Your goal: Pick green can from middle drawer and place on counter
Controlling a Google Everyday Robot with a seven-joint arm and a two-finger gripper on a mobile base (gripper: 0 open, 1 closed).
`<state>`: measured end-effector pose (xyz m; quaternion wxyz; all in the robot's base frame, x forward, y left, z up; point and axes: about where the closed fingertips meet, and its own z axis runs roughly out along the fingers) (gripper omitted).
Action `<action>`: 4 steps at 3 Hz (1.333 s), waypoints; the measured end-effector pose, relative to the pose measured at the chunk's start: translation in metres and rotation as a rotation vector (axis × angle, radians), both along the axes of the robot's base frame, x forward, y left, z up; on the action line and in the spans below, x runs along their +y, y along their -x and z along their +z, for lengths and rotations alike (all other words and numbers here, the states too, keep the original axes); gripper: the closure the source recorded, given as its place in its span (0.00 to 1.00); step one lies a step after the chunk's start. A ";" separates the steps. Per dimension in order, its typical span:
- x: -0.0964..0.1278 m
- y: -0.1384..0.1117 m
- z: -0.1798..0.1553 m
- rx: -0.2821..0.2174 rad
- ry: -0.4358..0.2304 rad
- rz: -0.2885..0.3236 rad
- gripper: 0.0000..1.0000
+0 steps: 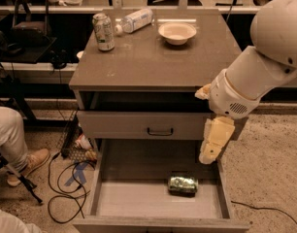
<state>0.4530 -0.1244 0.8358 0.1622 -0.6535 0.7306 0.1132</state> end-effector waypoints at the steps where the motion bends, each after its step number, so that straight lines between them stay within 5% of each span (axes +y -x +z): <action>1: -0.012 -0.007 -0.029 0.005 0.049 -0.024 0.00; 3: -0.064 -0.035 -0.174 0.054 0.222 -0.147 0.00; 4: -0.069 -0.040 -0.257 0.131 0.247 -0.175 0.00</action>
Offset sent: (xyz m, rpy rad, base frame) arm 0.0497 -0.0920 -0.2128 -0.3292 0.0186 -0.1941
